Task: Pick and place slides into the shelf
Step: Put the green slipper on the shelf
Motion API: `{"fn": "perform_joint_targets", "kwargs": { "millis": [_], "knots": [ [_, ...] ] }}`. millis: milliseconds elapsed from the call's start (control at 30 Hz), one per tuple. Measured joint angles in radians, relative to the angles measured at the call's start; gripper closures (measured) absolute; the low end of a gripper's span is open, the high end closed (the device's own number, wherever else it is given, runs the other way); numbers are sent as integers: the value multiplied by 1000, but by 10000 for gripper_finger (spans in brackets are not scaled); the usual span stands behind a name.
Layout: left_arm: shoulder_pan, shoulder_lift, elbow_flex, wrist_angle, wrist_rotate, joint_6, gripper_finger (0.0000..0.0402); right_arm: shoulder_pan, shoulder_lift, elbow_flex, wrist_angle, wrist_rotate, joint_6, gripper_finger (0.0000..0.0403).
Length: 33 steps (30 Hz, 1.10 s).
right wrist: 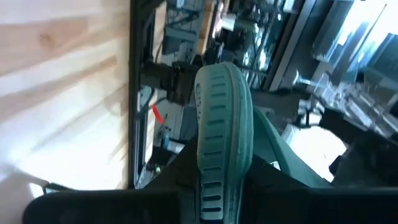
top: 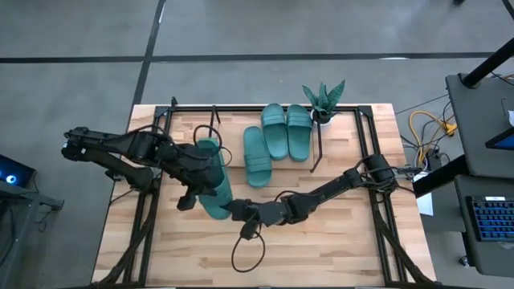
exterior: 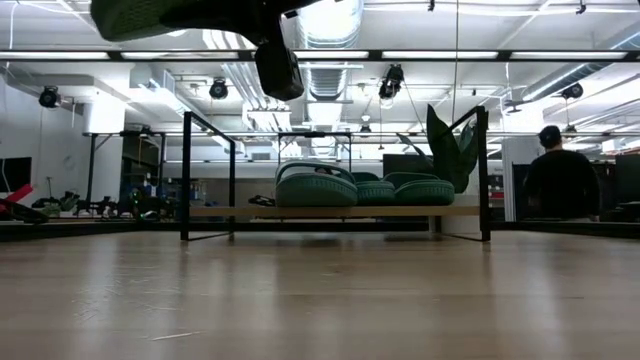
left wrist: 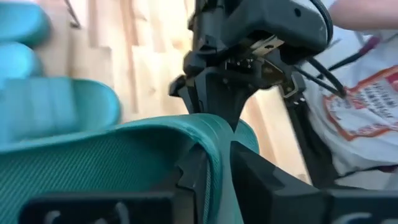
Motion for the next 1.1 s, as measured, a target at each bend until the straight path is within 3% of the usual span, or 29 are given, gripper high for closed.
{"fn": "perform_joint_targets", "kwargs": {
  "millis": [333, 467, 533, 767, 1100],
  "knots": [
    [-6, -77, 81, -70, -101, 34, 305, -4, -6, -64, 87, 63, 48, 362],
    [-72, -94, 87, -113, -490, 82, 314, -24, -73, -142, 121, 53, 178, 362],
    [-118, -99, 87, -106, -629, 128, 323, -31, -102, -198, 193, 48, 187, 362],
    [-252, -47, 86, -4, -805, 268, 336, -35, -239, -377, 329, 10, 212, 362],
    [-384, 187, 85, 10, -1230, 409, 337, -37, -422, -531, 334, -23, 350, 362]
  ]
}}
